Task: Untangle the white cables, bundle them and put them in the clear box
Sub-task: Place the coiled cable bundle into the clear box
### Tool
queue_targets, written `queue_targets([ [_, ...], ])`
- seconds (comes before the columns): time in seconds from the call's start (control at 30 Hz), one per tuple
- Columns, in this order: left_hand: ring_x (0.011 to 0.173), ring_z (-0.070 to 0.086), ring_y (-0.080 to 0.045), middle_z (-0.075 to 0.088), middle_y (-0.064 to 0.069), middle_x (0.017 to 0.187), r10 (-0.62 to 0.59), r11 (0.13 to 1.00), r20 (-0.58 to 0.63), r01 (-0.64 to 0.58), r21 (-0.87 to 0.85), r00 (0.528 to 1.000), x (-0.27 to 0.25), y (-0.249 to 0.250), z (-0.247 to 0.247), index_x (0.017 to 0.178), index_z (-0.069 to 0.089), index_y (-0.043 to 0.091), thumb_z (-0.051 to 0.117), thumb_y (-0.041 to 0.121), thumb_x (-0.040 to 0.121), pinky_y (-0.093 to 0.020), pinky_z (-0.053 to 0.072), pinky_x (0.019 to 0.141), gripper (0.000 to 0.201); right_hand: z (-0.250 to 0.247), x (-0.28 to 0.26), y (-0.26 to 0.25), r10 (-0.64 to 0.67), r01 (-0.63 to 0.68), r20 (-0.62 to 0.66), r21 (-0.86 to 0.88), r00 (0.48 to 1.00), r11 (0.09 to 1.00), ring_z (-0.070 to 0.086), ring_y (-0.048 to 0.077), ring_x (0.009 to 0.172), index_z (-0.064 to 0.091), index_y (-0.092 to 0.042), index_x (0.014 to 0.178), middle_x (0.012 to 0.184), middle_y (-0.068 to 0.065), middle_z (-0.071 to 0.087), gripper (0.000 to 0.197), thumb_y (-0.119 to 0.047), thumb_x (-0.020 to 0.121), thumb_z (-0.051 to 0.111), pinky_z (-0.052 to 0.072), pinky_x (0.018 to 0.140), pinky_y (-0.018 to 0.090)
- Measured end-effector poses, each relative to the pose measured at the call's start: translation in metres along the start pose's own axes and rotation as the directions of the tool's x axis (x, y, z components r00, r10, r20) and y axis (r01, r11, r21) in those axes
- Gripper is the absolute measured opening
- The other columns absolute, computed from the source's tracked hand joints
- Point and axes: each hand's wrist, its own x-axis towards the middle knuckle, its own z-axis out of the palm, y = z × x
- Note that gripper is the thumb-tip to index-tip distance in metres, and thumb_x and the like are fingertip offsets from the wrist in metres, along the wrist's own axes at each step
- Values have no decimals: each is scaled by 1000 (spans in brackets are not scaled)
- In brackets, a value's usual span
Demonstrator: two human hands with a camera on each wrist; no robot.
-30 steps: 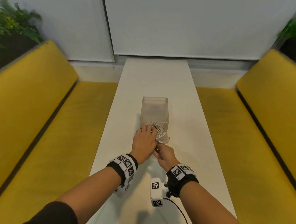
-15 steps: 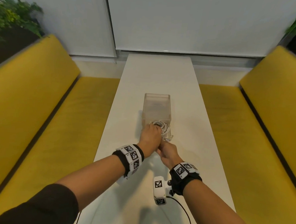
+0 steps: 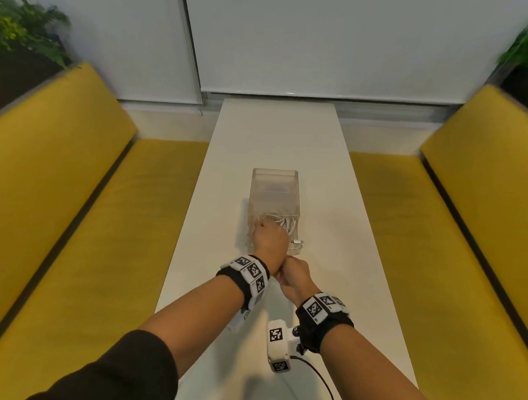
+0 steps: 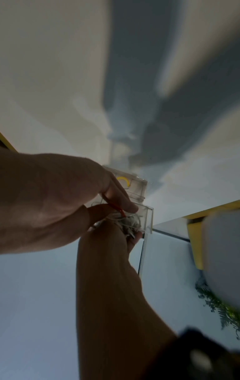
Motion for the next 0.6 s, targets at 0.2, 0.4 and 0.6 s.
queue_targets([
  [0.2,101,66,-29,70,-12,111,108,982,-118,-124,-141,987,7,-18,2,110,66,6,47,4,97,-36,52,82,23,1,2,0,-7,1,78,81,997,997,67,25,62,62,10,90,80,23,67,15,20,88,52,57,51,29],
  [0.4,103,59,-37,59,-21,122,212,870,-407,-361,-336,889,-8,-52,46,135,45,17,51,24,99,-39,54,70,38,1,11,3,-20,7,100,134,995,991,66,36,92,60,15,107,97,29,66,17,15,92,52,63,73,38],
  [0.6,102,59,-37,60,-20,114,211,923,-369,-309,-230,905,-12,-41,38,138,49,21,50,25,98,-38,50,72,40,2,12,7,-41,26,107,137,993,990,67,35,101,62,8,113,108,27,69,25,15,90,53,62,66,32],
])
